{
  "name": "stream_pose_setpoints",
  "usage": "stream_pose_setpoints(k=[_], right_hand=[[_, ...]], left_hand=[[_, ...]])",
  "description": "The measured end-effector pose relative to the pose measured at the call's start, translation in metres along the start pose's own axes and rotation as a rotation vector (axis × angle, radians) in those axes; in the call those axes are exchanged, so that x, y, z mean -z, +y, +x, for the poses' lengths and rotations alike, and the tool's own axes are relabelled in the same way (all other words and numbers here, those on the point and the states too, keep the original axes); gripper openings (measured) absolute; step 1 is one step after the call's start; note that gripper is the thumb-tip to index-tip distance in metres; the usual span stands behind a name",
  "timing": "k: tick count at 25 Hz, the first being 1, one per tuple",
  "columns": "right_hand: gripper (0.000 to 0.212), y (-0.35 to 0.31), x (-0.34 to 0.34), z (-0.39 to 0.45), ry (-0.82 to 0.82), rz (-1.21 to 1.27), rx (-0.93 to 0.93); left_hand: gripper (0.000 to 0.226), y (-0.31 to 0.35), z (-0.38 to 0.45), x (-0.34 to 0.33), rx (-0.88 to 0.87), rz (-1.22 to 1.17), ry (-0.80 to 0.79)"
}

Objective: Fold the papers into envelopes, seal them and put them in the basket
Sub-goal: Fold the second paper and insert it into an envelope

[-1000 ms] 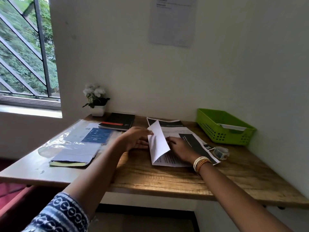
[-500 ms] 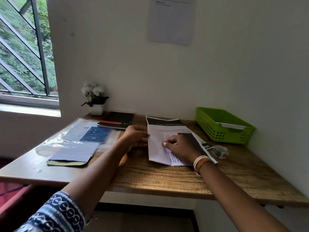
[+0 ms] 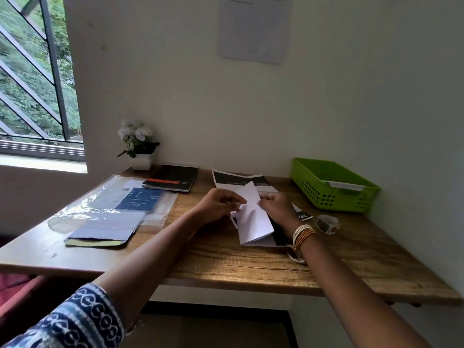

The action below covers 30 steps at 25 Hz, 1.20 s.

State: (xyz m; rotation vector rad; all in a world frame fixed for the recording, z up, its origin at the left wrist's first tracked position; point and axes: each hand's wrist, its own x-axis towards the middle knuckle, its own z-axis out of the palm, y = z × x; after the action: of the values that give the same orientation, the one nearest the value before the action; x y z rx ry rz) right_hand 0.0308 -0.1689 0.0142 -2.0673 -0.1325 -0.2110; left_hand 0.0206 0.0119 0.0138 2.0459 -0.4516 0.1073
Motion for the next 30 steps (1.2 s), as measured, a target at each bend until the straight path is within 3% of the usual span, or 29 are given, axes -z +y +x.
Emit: stream_pose_setpoints(k=[7,12,20,23,25,27,30], right_hand=[[0.039,0.010,0.002,0.006,0.061,-0.024,-0.102],[0.036,0.012,-0.002,0.011,-0.003,0.388,-0.240],[0.017,0.007,-0.004,-0.002,0.056,-0.201,0.102],[0.024,0.003,-0.006,-0.004,-0.010,-0.226,0.113],[0.043,0.000,-0.005,-0.002,-0.023,-0.126,0.044],[0.061,-0.001,-0.004,0.002,-0.042,0.084,-0.029],[0.044,0.000,-0.001,0.004,-0.036,0.301,-0.092]], left_hand=[[0.027,-0.004,0.005,0.001,0.141,0.016,0.052],[0.031,0.001,0.004,0.002,0.299,-0.227,0.143],[0.036,0.000,0.002,0.003,0.302,-0.209,0.180],[0.038,0.003,0.000,0.005,0.224,-0.363,0.156],[0.040,0.003,-0.001,0.004,0.101,-0.352,0.105],[0.041,0.003,-0.003,-0.001,-0.036,-0.214,0.050],[0.042,0.001,0.000,-0.009,-0.178,0.089,-0.025]])
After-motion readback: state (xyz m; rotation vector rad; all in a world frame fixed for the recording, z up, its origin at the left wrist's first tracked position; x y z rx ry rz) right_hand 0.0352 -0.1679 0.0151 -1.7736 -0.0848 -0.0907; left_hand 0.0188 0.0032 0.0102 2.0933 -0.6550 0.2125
